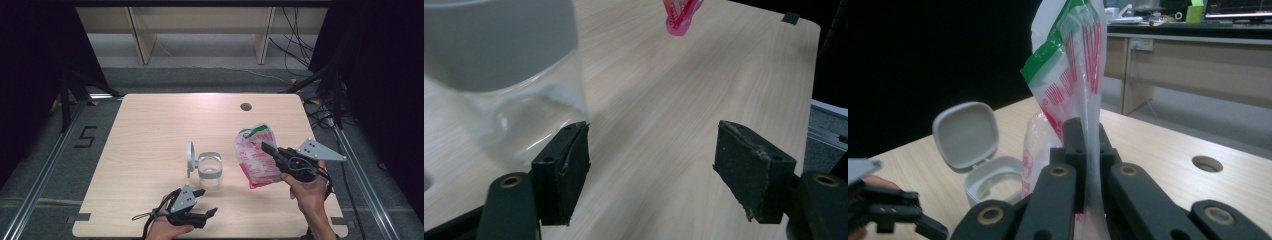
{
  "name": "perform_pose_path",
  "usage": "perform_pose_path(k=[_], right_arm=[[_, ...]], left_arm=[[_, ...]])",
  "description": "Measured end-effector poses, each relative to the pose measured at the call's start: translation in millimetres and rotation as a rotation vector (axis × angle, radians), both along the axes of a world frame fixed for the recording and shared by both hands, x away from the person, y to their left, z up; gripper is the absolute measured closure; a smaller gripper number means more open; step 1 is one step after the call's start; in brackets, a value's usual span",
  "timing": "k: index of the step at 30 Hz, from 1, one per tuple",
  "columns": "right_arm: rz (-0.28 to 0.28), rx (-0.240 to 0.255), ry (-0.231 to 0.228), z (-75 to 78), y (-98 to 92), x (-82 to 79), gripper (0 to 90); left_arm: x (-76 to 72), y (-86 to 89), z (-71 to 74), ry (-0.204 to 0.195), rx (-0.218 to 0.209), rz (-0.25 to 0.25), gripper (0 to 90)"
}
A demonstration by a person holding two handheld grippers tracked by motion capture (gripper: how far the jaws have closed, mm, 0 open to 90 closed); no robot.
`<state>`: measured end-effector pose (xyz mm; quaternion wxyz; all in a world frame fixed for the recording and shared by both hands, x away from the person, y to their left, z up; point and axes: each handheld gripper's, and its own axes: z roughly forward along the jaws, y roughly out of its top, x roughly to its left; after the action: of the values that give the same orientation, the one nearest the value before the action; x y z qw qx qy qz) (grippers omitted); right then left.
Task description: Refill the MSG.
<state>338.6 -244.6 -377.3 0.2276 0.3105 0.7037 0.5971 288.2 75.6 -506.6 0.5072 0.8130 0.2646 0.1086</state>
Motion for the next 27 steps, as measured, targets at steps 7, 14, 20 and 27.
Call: perform_pose_path(k=[7,14,20,27], right_arm=[[0.048,0.023,0.017,7.1,15.0,-8.3,90.0],[0.088,0.014,0.007,9.4,29.4,-13.5,90.0],[0.118,0.009,0.003,12.6,39.7,-18.4,90.0],[0.132,0.019,0.022,11.7,44.0,-20.6,90.0]], left_arm=[[7.6,-28.5,0.0,-0.019,-0.031,-0.018,31.3],[11.7,-42.8,-1.8,-0.027,-0.035,-0.019,31.4],[9.9,-55.9,-2.1,-0.053,-0.046,-0.002,31.4],[10.2,-67.6,1.2,-0.098,-0.108,0.006,39.2]])
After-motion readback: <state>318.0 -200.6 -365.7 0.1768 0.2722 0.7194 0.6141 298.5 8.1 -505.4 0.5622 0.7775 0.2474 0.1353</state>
